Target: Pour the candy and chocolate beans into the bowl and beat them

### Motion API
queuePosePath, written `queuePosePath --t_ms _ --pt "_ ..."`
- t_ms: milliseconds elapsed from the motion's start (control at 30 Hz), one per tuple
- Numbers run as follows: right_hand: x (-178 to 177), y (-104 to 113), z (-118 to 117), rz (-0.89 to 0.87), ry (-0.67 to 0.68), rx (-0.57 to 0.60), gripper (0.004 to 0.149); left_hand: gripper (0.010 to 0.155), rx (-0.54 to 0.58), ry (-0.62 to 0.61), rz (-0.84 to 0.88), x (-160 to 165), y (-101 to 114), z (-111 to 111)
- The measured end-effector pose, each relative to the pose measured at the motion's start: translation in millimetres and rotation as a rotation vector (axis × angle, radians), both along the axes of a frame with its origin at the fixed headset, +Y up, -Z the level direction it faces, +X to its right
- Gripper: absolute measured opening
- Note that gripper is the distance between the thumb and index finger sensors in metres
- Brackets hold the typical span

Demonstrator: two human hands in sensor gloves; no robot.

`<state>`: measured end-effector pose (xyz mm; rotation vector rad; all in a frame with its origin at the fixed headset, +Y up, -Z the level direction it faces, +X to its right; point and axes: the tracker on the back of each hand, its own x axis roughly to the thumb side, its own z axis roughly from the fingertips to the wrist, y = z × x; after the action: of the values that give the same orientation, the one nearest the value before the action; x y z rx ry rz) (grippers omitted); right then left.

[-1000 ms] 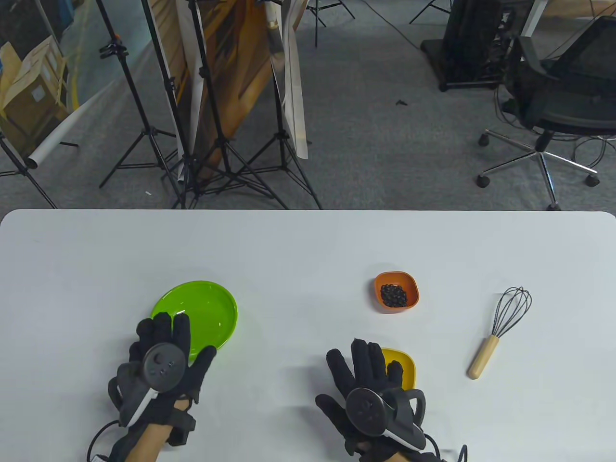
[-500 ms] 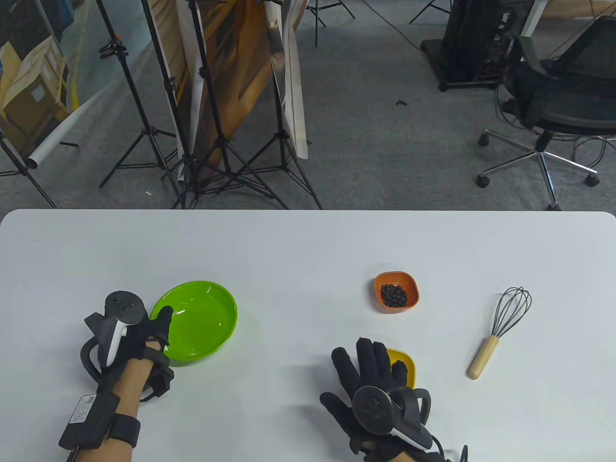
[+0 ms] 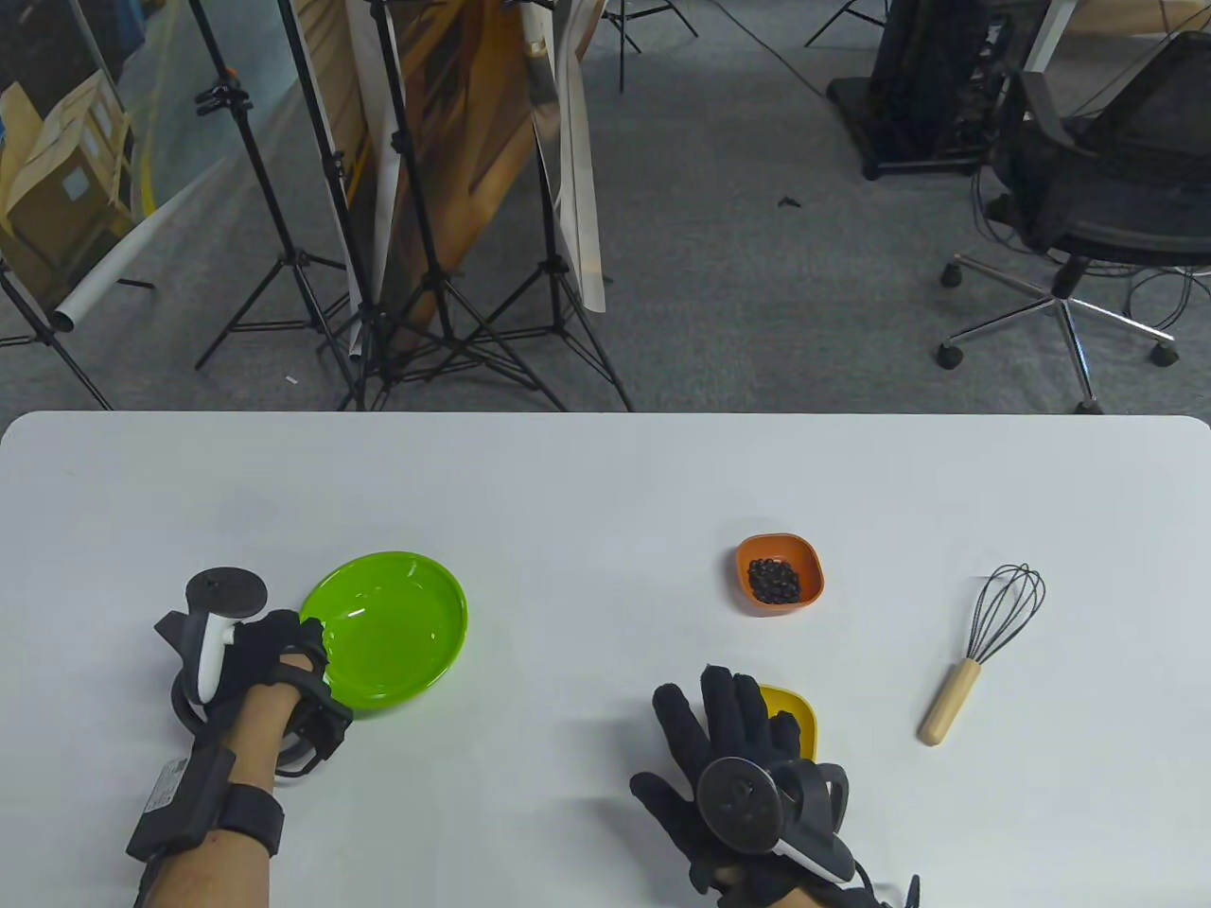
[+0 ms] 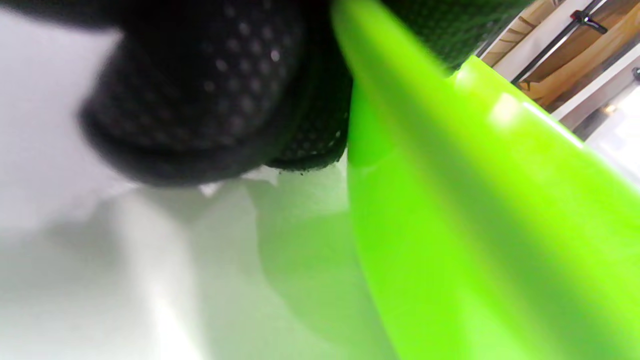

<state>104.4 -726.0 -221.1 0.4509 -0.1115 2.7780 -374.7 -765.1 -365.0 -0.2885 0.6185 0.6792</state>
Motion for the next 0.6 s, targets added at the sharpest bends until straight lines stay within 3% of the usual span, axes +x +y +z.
queuePosePath --t_ms 200,400,600 --pt "1 1 0 -0.004 -0.014 0.004 0.079 0.051 0.08 -0.045 0.089 22 13 -7" --pt "8 1 -3 -0.015 -0.046 0.0 0.079 0.05 0.138 -0.117 0.135 84 32 -27" --pt "20 0 -11 -0.015 -0.093 -0.017 0.08 0.05 0.107 -0.146 0.171 141 20 -51"
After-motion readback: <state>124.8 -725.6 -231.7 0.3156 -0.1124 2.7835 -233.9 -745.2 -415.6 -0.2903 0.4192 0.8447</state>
